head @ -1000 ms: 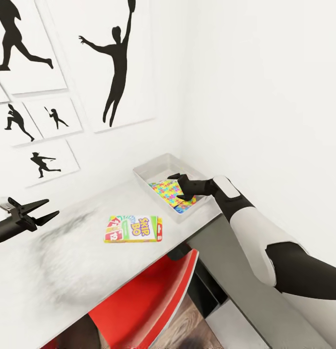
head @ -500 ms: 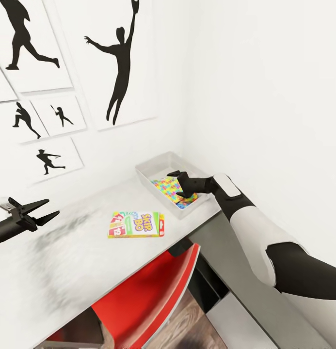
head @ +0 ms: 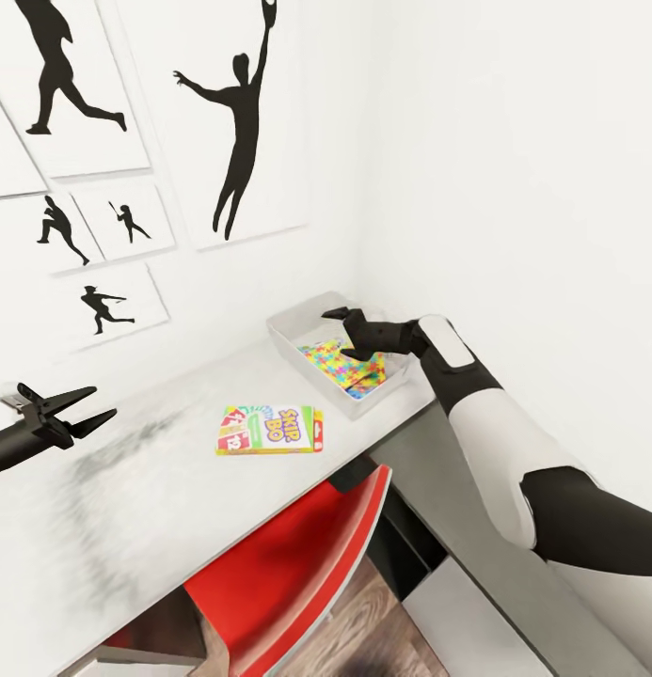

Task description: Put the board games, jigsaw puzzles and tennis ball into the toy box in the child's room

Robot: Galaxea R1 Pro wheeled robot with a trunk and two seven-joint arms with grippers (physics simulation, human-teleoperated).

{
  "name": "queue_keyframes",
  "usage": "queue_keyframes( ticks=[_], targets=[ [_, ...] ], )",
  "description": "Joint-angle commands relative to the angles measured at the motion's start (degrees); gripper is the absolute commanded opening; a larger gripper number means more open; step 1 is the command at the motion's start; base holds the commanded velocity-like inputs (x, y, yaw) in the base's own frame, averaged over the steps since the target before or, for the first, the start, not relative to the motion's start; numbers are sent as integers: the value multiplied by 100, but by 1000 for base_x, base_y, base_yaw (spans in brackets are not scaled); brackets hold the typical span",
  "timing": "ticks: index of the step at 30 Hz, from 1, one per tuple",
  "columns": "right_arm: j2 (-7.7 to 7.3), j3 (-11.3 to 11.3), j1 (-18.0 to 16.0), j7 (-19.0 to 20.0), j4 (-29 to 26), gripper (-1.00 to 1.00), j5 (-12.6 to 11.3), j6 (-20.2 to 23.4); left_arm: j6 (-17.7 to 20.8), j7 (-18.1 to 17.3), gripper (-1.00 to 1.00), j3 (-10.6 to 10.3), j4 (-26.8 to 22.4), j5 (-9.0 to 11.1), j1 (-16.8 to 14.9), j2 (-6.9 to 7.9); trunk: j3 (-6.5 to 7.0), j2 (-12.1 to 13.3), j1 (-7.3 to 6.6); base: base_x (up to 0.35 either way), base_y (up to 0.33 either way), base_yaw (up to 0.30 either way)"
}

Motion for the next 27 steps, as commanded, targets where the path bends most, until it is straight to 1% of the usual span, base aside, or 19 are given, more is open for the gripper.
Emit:
queue_keyframes(
  ticks=[1, 6, 9, 15, 17, 19, 24, 27],
  targets=[
    [0, 18, -40, -64, -20, 100, -54, 35, 61, -28, 100, 3, 0, -11, -4, 1, -11, -11, 3, -6, 4, 0],
    [6, 54, -164, -97, -58, 100, -46, 133, 61, -28, 100, 7, -2, -10, -4, 1, -11, -11, 3, -3, 7, 0],
    [10, 68, -218, -180, -67, 100, -45, 161, 61, -28, 100, 8, -4, -10, -4, 4, -11, -11, 3, -21, 69, 0],
    [40, 88, -346, -664, -75, 100, -49, 212, 61, -28, 100, 5, -10, -9, -5, 8, -11, -11, 3, -78, 169, 0],
    [66, 90, -379, -909, -76, 100, -54, 266, 57, -28, 100, 8, -10, -5, -5, 9, -11, -11, 3, -40, 87, 0],
    [84, 91, -392, -1051, -76, 100, -56, 320, 55, -28, 100, 8, -11, -4, -5, 9, -11, -11, 3, -22, 49, 0],
    [129, 93, -409, -1332, -77, 100, -59, 440, 57, -28, 100, 9, -28, -2, -5, 9, -11, -11, 3, -44, 69, 0],
    [146, 93, -412, -1390, -77, 100, -60, 462, 54, -28, 100, 10, -35, -2, -5, 9, -11, -11, 3, -118, 175, 0]
  ],
)
